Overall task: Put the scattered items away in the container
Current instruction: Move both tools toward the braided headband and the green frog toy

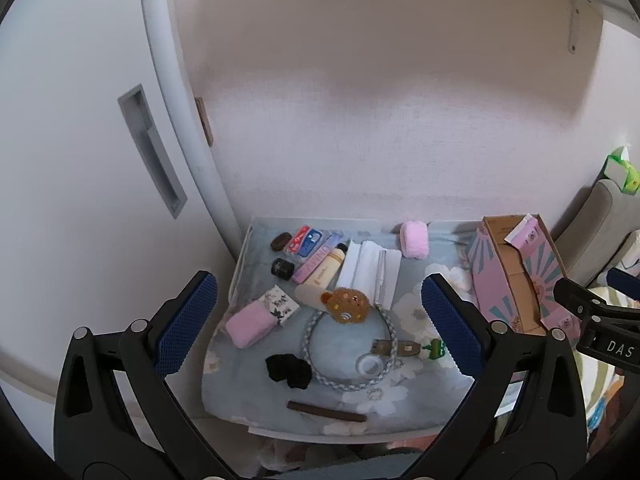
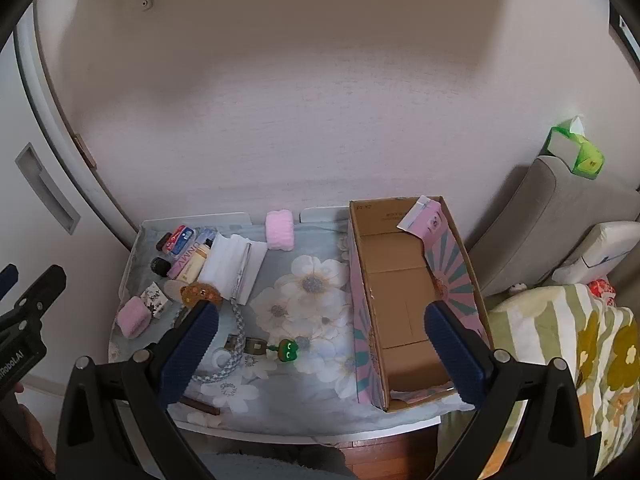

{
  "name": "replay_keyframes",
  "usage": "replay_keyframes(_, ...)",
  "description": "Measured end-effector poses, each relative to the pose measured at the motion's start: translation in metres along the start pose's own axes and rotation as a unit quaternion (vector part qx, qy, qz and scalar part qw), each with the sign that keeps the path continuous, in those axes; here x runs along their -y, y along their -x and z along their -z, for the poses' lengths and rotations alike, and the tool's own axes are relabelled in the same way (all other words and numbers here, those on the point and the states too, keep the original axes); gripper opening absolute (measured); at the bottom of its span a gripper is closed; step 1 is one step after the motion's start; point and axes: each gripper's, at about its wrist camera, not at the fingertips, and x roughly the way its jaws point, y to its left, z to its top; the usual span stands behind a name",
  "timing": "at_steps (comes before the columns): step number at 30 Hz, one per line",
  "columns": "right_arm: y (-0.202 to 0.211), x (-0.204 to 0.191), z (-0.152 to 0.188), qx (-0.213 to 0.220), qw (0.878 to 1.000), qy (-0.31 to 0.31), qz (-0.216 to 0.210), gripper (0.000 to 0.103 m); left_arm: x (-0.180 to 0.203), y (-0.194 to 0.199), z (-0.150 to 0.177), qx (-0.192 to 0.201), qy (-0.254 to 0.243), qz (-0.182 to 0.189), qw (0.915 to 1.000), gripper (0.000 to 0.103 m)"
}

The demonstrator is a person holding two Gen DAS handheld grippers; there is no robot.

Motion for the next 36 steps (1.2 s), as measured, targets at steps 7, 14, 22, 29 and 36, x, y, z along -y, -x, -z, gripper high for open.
replay_keyframes(7, -0.007, 0.002, 0.003, -0.001, 0.999, 0.0, -0.034, 0.102, -0.012, -0.011, 0.006, -0.017, 0.003, 0.006, 0.9998, 0.102)
replay_keyframes(14, -0.028, -0.004, 0.017, -0.006, 0.997, 0.043, -0.062, 0.102, -0.03, -0.029, 0.027, -0.03, -0.004, 0.005, 0.9995, 0.102)
replay_keyframes(22, -0.049, -0.008, 0.027, -0.03, 0.996, 0.055, -0.07, 0.102, -0.03, -0.05, 0.047, -0.063, 0.001, 0.001, 0.998, 0.102)
replay_keyframes(29, -0.065, -0.016, 0.033, -0.047, 0.993, 0.075, -0.072, 0.102, -0.023, -0.066, 0.059, -0.079, -0.009, 0.009, 0.9968, 0.102)
replay_keyframes(36, -0.101, -0.022, 0.054, -0.075, 0.986, 0.119, -0.086, 0.102, -0.012, -0.092, 0.092, -0.075, -0.083, 0.033, 0.9932, 0.102)
